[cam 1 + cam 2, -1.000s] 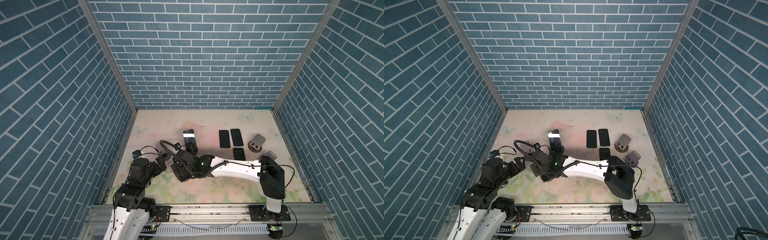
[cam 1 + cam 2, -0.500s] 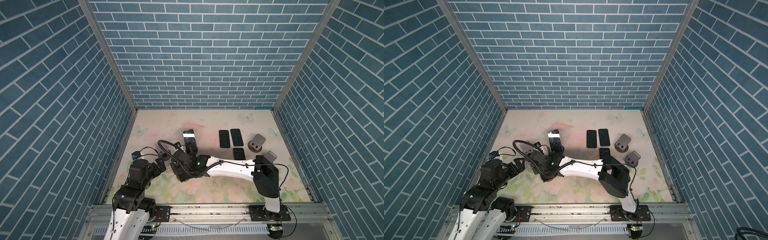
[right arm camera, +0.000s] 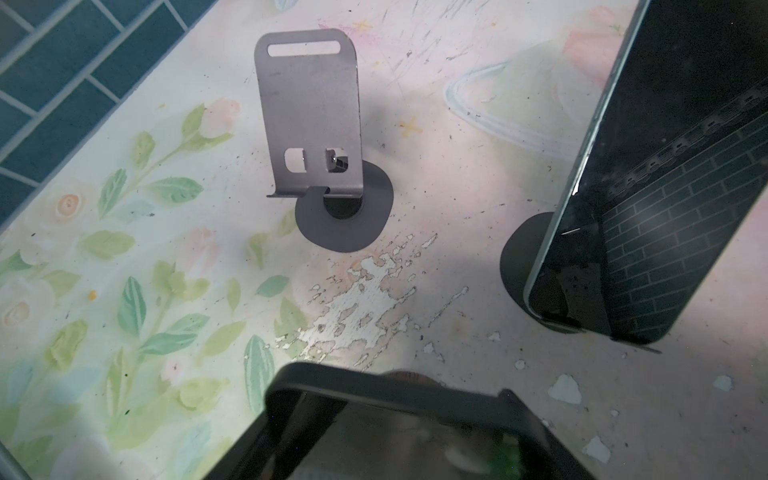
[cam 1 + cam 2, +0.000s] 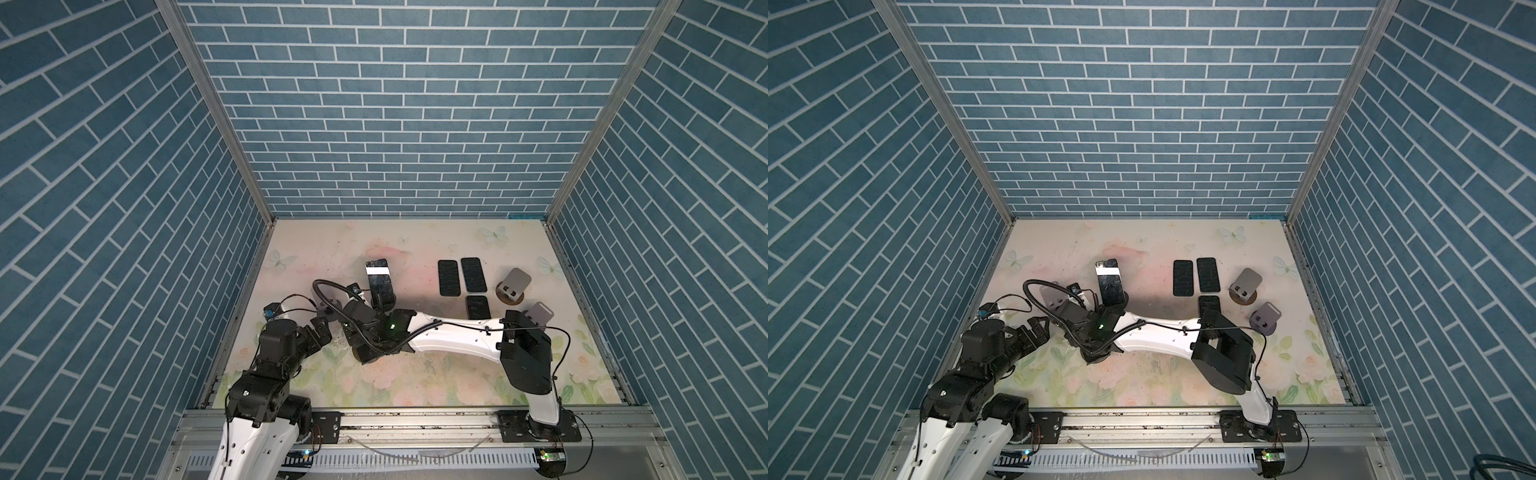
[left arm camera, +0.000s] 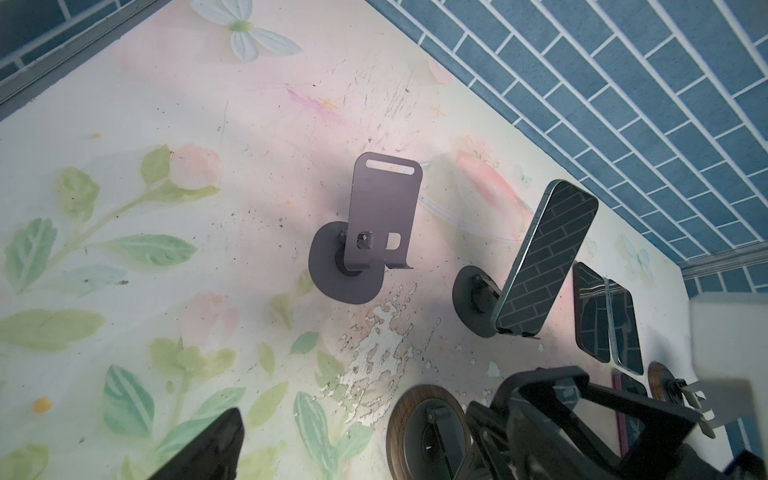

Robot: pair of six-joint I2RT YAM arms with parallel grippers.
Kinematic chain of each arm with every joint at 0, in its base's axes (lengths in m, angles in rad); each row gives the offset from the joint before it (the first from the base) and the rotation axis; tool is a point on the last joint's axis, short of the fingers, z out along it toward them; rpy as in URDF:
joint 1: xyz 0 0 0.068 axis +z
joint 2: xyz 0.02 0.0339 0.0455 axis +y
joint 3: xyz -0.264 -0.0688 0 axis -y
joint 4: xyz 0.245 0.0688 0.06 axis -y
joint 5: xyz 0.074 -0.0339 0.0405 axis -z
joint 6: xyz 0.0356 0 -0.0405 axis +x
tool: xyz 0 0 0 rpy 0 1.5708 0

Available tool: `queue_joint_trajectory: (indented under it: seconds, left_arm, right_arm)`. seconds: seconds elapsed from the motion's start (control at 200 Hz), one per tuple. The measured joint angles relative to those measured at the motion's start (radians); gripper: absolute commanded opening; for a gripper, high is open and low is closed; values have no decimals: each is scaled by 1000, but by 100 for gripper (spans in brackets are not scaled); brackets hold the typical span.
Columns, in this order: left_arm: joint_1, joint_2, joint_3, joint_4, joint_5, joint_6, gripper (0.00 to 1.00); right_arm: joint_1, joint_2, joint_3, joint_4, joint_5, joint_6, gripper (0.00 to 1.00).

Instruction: Remove the phone from the phone stand

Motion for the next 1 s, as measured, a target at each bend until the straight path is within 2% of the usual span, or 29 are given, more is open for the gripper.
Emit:
queue_joint_trajectory:
  seconds: [0.5, 0.79, 1.0]
  left_arm:
    - [0, 6, 0, 14, 31, 25, 100]
    - [0, 37, 3, 79, 154, 75, 100]
    - [0, 47, 17, 130, 239, 78, 100]
  right_arm:
    - [1, -47, 0, -19, 6, -47, 63]
    - [-20, -205, -5, -19, 16, -90, 62]
    - [-90, -314, -77, -19, 22, -89, 62]
